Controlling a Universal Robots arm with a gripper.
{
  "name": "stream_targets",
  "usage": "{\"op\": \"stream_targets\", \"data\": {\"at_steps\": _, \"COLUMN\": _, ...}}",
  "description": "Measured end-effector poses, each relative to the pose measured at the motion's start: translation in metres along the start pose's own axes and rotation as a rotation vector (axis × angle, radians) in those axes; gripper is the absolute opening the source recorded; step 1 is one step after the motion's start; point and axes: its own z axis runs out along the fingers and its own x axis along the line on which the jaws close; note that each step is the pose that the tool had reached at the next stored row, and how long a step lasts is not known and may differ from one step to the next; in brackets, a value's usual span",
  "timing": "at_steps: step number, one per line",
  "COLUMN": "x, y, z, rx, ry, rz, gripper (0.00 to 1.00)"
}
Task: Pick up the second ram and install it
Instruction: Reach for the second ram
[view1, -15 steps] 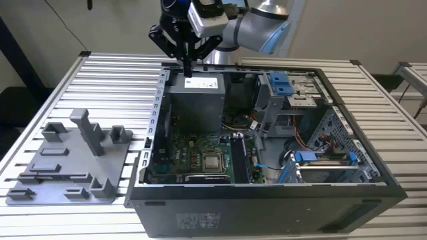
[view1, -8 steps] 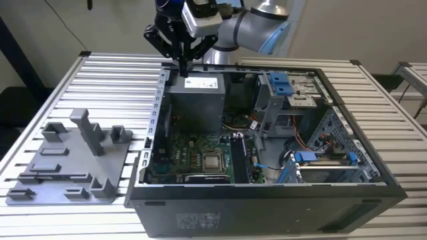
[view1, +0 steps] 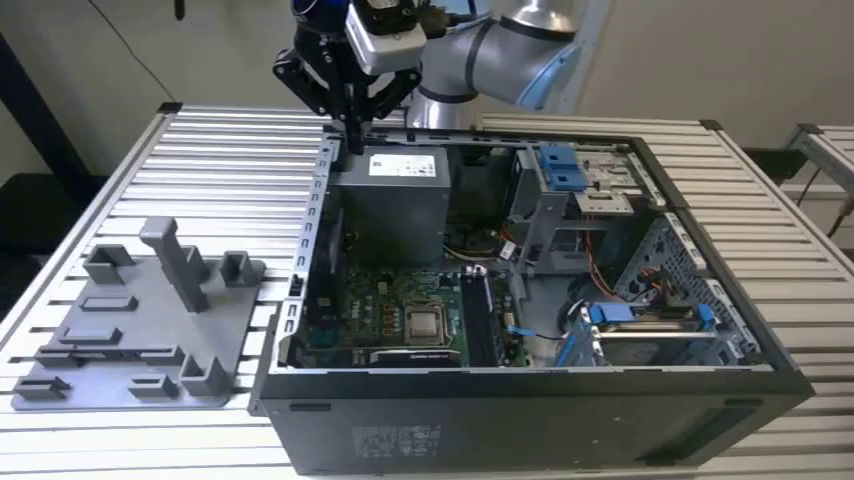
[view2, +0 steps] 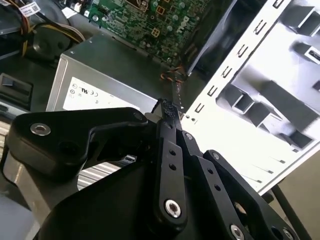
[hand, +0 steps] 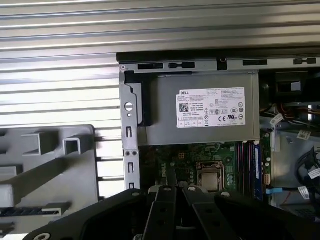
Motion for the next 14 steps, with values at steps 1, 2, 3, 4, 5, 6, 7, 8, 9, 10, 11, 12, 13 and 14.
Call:
{"op": "stream_targets", "data": {"at_steps": 1, "x": 0.0019, "y": -0.0001, "z": 0.0, "rx": 0.0, "ry": 0.0002, "rz": 0.0, "gripper": 0.11}}
{"op": "stream_targets", "data": {"at_steps": 2, "x": 0.0035, "y": -0.0002, "z": -0.0001, "rx": 0.0001, "ry": 0.0008, "rz": 0.0, "gripper": 0.11}}
{"op": "stream_targets", "data": {"at_steps": 3, "x": 0.0051, "y": -0.0003, "z": 0.0, "rx": 0.0, "ry": 0.0008, "rz": 0.0, "gripper": 0.11}}
{"op": "stream_targets", "data": {"at_steps": 4, "x": 0.0067, "y": -0.0004, "z": -0.0001, "rx": 0.0001, "ry": 0.0009, "rz": 0.0, "gripper": 0.11}}
{"op": "stream_targets", "data": {"at_steps": 5, "x": 0.0088, "y": -0.0006, "z": -0.0001, "rx": 0.0001, "ry": 0.001, "rz": 0.0, "gripper": 0.11}}
{"op": "stream_targets", "data": {"at_steps": 6, "x": 0.0108, "y": -0.0007, "z": -0.0001, "rx": 0.0001, "ry": 0.0009, "rz": 0.0, "gripper": 0.11}}
{"op": "stream_targets", "data": {"at_steps": 7, "x": 0.0131, "y": -0.0009, "z": -0.0002, "rx": 0.0002, "ry": 0.001, "rz": 0.0, "gripper": 0.11}}
{"op": "stream_targets", "data": {"at_steps": 8, "x": 0.0158, "y": -0.0011, "z": -0.0002, "rx": 0.0001, "ry": 0.001, "rz": 0.0, "gripper": 0.11}}
{"op": "stream_targets", "data": {"at_steps": 9, "x": 0.0185, "y": -0.0013, "z": -0.0002, "rx": 0.0001, "ry": 0.001, "rz": 0.0, "gripper": 0.11}}
{"op": "stream_targets", "data": {"at_steps": 10, "x": 0.0213, "y": -0.0015, "z": -0.0002, "rx": 0.0001, "ry": 0.001, "rz": -0.001, "gripper": 0.11}}
{"op": "stream_targets", "data": {"at_steps": 11, "x": 0.0242, "y": -0.0017, "z": -0.0002, "rx": 0.0, "ry": 0.001, "rz": -0.001, "gripper": 0.11}}
{"op": "stream_targets", "data": {"at_steps": 12, "x": 0.0272, "y": -0.0019, "z": -0.0003, "rx": 0.0, "ry": 0.001, "rz": -0.001, "gripper": 0.11}}
{"op": "stream_targets", "data": {"at_steps": 13, "x": 0.03, "y": -0.0021, "z": -0.0003, "rx": 0.0, "ry": 0.0012, "rz": -0.001, "gripper": 0.11}}
{"op": "stream_targets", "data": {"at_steps": 14, "x": 0.0332, "y": -0.0023, "z": -0.0003, "rx": 0.0, "ry": 0.0013, "rz": -0.001, "gripper": 0.11}}
